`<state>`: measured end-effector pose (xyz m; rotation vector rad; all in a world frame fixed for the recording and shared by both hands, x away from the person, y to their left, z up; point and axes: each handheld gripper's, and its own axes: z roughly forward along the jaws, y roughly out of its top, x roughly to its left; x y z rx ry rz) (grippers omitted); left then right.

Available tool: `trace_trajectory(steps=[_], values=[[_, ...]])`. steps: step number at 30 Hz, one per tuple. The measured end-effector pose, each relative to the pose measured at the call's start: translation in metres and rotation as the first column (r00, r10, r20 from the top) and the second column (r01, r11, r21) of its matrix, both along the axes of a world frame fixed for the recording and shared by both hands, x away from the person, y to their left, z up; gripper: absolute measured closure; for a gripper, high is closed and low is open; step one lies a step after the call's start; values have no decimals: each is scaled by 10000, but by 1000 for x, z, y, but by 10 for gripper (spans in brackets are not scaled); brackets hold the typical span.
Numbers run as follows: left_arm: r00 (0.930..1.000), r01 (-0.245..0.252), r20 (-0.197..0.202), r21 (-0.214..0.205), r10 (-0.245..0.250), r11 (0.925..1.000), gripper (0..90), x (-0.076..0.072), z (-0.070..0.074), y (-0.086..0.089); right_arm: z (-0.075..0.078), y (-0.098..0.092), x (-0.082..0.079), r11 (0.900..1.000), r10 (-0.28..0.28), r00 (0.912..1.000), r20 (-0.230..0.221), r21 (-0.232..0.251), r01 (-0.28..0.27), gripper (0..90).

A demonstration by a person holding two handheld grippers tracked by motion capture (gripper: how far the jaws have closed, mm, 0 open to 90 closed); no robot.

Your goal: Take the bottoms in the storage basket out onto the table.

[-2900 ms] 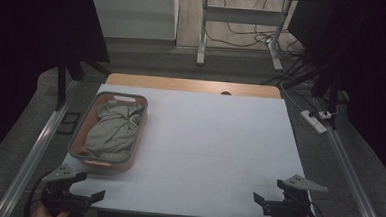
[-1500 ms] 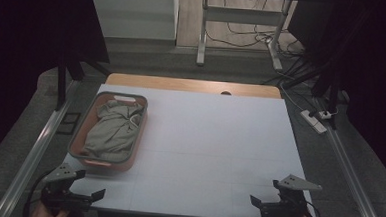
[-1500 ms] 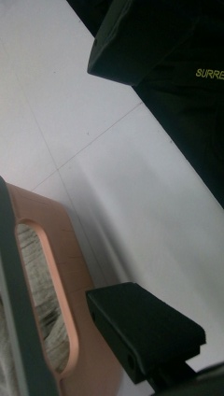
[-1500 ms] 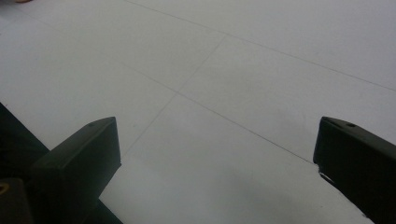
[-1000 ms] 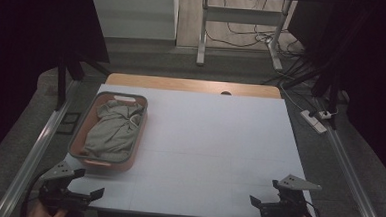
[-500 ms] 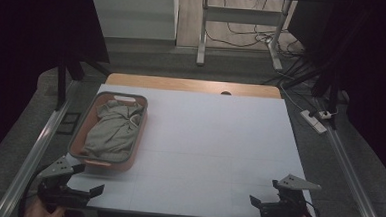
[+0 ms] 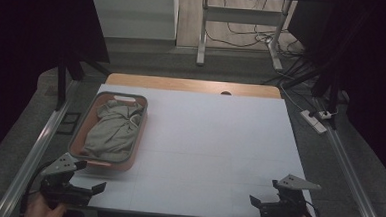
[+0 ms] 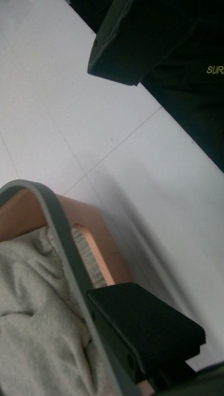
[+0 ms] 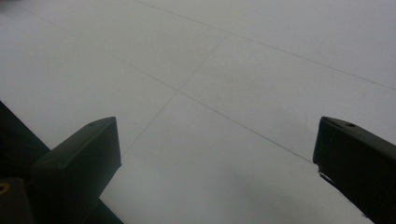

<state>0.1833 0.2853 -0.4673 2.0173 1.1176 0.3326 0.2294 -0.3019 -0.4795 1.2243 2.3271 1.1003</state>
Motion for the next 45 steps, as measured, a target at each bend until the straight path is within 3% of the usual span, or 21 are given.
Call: trace_trajectory(steps=[4,7,14,18,30,45], values=[[10000,-89,3,-46,89,9999,0,3,2,1,0,0,0,10000,-1,10000,-9,-5,1,9],[9999,-19,-146,59,20,10000,0,9,4,-2,0,0,0,10000,-5,10000,-25,-18,5,9],[10000,52,-66,465,-49,9989,0,20,9,-7,0,0,1,10000,7,10000,-28,-23,-7,9],[10000,72,-52,369,-70,9993,0,26,12,-8,0,0,1,10000,5,10000,-29,-31,-5,9],[9997,-158,-192,711,172,9973,0,38,13,-9,0,0,1,10000,12,10000,-48,-31,-12,9],[9958,-461,-756,787,521,9958,0,56,17,-4,0,0,1,10000,53,10000,-43,-16,-53,9]])
